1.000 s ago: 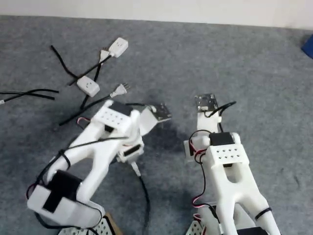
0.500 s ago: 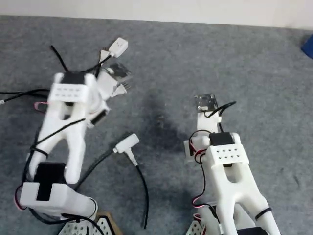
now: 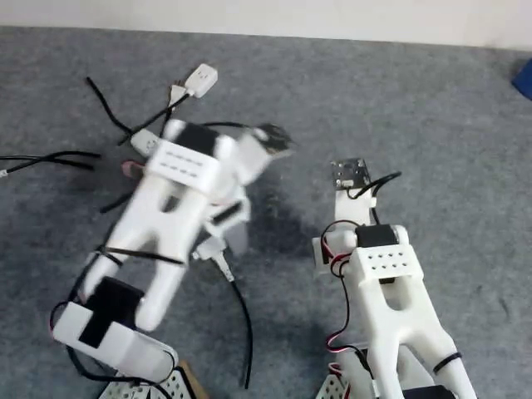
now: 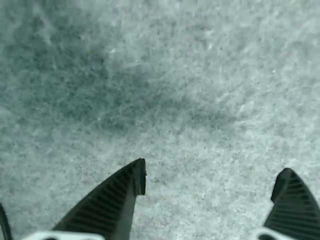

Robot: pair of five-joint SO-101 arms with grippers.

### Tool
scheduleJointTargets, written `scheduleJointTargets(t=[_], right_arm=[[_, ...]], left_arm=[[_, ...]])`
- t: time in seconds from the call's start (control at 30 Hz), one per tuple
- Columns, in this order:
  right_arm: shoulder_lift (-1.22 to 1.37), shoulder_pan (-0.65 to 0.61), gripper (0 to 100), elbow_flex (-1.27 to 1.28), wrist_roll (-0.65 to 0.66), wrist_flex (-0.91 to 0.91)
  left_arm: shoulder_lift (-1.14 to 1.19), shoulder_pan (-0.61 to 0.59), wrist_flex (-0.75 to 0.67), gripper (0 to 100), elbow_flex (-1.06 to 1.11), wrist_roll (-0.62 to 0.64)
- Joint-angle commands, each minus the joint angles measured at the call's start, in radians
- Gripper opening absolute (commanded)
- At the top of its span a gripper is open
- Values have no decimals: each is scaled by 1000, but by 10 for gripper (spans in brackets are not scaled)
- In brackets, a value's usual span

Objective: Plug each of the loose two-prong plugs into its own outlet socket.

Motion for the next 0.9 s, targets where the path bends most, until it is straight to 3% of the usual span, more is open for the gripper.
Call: scheduleJointTargets(t=[0.0,0.13,0.47,0.87], right_arm=[[1,7,383,-5,11,-16],[1,5,383,-5,11,-16],[1,5,383,-4,11,-16],[1,5,383,-4,11,-16]], left_arm=[[-1,74,-115,306,65,25],[73,70,-221,306,125,23],[255,28,-226,305,31,21],[282,-28,-221,305,7,21]])
